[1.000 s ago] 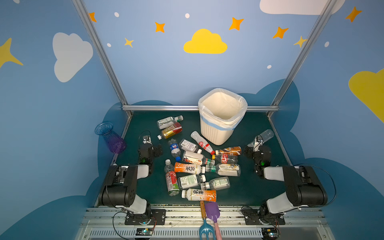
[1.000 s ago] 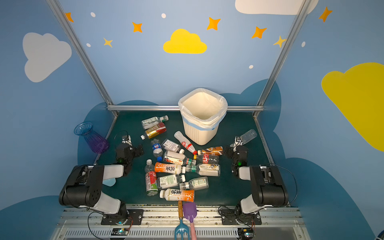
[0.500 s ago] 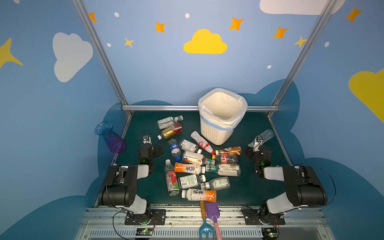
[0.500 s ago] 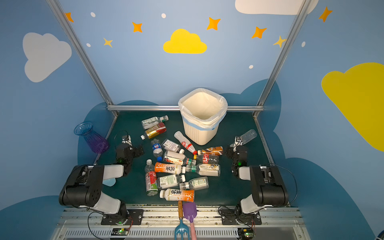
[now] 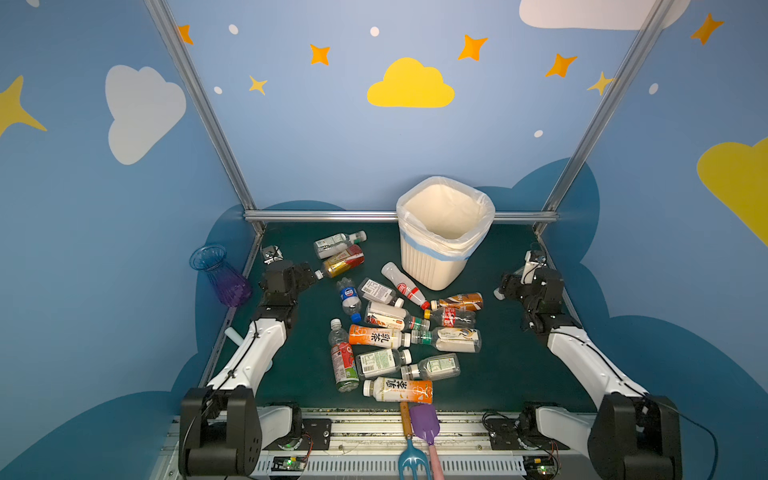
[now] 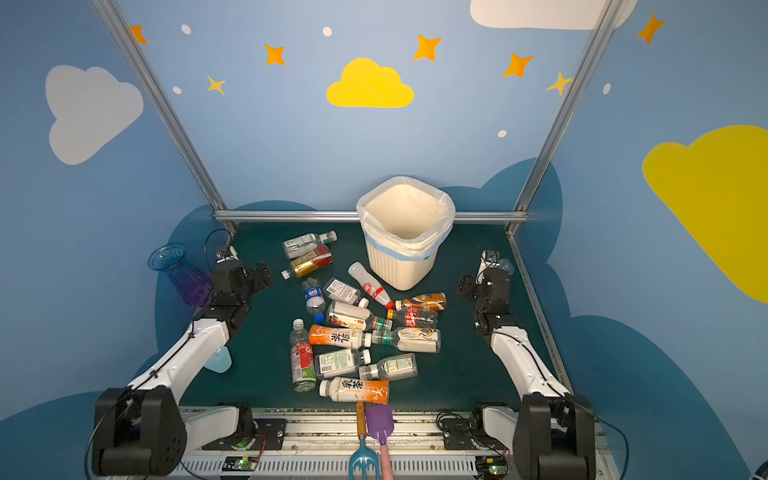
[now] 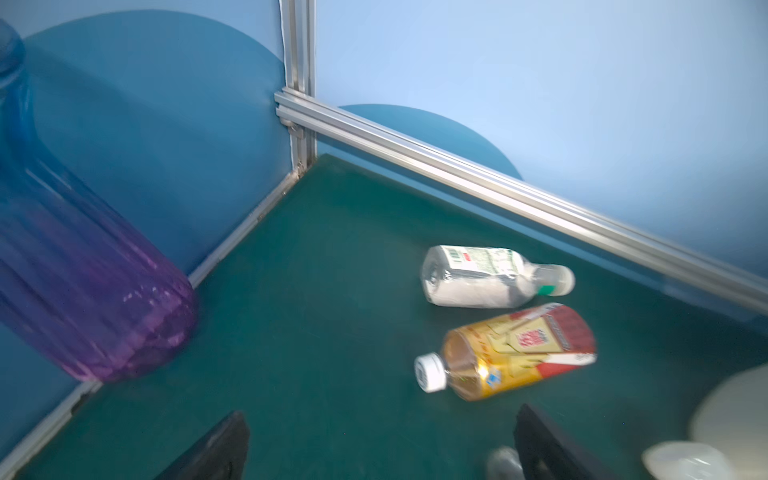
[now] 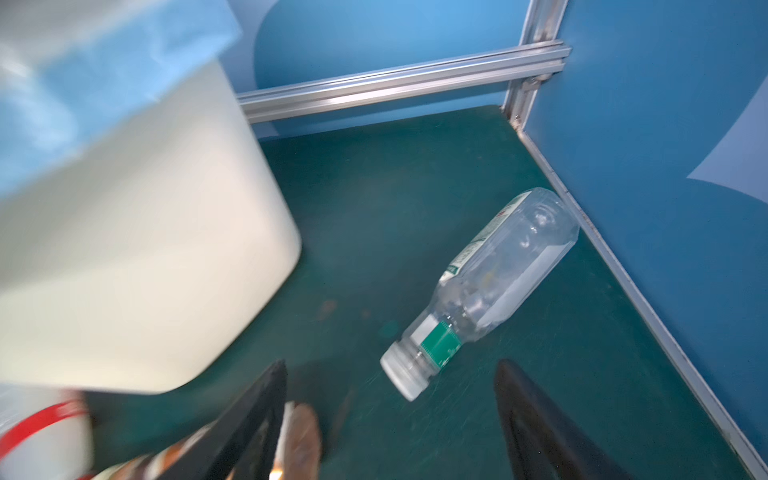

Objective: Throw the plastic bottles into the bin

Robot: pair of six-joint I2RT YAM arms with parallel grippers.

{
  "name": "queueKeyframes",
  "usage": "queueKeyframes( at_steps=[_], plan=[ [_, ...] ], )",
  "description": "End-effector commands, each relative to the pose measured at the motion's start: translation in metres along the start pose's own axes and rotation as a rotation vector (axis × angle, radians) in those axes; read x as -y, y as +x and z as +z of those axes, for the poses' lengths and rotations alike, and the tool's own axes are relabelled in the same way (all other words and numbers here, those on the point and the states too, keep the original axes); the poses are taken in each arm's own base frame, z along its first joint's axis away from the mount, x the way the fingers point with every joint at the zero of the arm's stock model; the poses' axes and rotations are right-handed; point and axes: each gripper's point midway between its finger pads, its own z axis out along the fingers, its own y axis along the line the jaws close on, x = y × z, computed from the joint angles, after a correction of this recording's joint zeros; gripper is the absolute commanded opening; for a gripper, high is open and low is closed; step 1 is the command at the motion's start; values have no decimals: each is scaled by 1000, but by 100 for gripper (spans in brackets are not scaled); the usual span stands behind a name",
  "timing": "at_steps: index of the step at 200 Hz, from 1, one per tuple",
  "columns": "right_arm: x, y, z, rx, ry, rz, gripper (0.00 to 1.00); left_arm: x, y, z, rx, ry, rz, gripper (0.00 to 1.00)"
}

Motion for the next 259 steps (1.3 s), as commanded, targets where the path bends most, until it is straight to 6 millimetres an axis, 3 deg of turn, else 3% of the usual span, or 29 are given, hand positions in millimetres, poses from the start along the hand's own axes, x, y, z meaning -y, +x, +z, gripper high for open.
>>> queueKeyframes(
  at_steps=[1, 24, 50, 76, 123, 151, 183, 209, 236, 259],
  plan=[
    [-24, 45, -33, -263, -124, 49, 80, 3, 42, -21, -214, 39, -83, 100],
    [-52, 48, -68, -324, -242, 69, 81, 26, 47, -46, -300, 165, -113, 100],
    [-75, 55, -98, -349, -319, 58, 81, 28, 54, -68, -355, 161, -126, 100],
    [-62, 64, -104, -385, -218, 149, 78, 26, 65, -81, -383, 144, -116, 100],
    [-92, 77, -111, -466, -305, 160, 74, 41, 79, -89, -477, 181, -127, 99],
    [-112, 97, -115, -549, -346, 80, 73, 45, 86, -92, -509, 186, -107, 98],
    [-114, 120, -113, -598, -304, 5, 70, 49, 91, -93, -524, 202, -100, 97],
    [-119, 128, -109, -618, -317, -3, 66, 51, 94, -92, -535, 209, -99, 97],
    [-139, 132, -114, -655, -403, -54, 65, 54, 95, -94, -545, 224, -94, 97],
    [-168, 137, -133, -667, -526, -159, 65, 53, 95, -95, -545, 220, -88, 97]
  ],
)
